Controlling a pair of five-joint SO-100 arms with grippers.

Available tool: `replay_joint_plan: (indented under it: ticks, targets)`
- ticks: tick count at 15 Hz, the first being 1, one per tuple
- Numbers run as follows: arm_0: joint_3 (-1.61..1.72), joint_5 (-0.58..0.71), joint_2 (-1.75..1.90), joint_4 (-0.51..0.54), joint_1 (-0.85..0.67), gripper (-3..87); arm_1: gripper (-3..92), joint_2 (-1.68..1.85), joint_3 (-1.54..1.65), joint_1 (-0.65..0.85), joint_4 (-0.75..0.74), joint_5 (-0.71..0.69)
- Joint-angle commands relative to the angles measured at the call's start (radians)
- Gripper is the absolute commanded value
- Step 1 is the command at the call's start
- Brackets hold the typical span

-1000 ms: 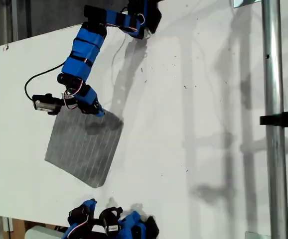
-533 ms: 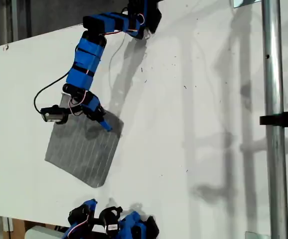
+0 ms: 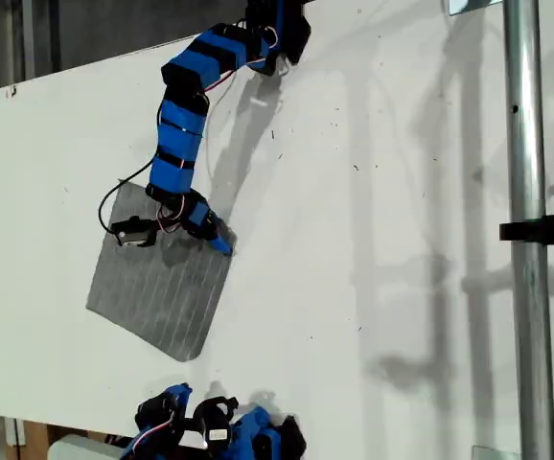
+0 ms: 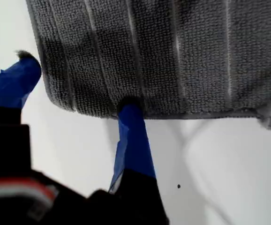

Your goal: Grasp corners of a towel and fold twice.

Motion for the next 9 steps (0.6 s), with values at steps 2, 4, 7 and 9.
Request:
replay_joint_plan:
  ticks: [2,4,7,9]
  targets:
    - [-0.003,0.012,0.009,-0.005,-0.009,-2.9,34.0,-0.012,-0.066,0.012,0.032,-0.02]
    - [0.0,0.012,0.017,-0.005,-0.009,-2.9,29.6,-0.021,-0.06,-0.002,0.11,-0.021]
    - [0.003,0.014,0.021,-0.005,-0.009,-2.9,24.8,-0.025,-0.06,-0.048,0.186,-0.021]
    - [0.006,0.014,0.034,-0.002,-0.008,-2.9,27.3,-0.037,-0.06,-0.064,0.245,-0.018]
